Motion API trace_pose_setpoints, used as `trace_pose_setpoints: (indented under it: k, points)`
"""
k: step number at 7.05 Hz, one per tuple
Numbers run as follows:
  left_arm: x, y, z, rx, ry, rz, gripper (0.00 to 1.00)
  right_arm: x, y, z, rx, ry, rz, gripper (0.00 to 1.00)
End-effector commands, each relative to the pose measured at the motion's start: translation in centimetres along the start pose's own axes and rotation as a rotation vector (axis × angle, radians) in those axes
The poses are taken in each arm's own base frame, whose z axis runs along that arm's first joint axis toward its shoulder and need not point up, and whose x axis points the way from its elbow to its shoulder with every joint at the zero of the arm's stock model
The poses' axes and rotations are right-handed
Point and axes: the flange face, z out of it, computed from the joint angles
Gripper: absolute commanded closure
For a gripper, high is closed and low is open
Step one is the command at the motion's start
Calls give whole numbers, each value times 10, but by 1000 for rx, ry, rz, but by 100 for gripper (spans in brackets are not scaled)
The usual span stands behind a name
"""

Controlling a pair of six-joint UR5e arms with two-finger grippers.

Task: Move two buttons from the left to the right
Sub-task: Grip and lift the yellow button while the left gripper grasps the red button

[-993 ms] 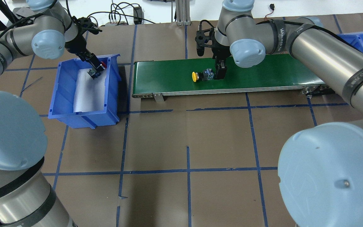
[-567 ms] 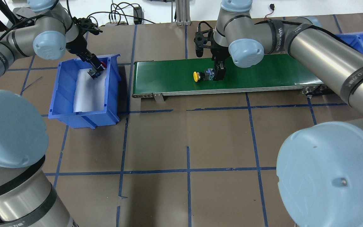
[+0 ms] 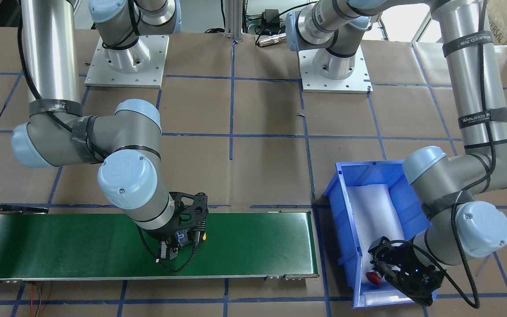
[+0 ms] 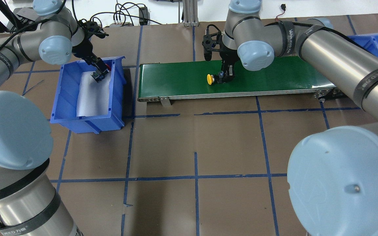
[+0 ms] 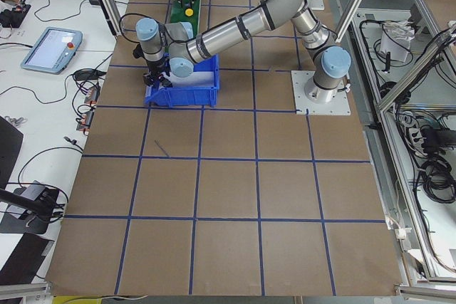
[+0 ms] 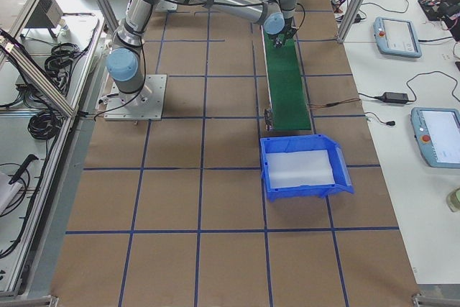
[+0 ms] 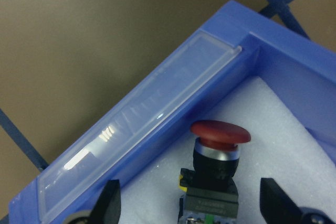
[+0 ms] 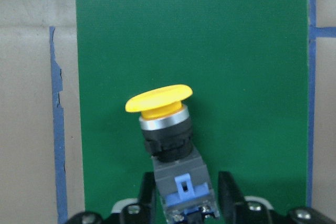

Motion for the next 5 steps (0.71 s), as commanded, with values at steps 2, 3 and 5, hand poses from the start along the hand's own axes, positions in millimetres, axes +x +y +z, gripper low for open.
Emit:
trace_pose_setpoints:
  k: [2, 3, 5]
  points:
    - [0, -1, 1, 4, -3, 1, 11, 14, 31, -22, -3, 41, 15, 98]
    - [-1, -1, 0, 5, -7, 2, 11, 24, 78, -51, -2, 60, 84, 98]
    - [2, 0, -14, 10, -22, 2, 11, 12, 200, -114, 1, 26, 289, 98]
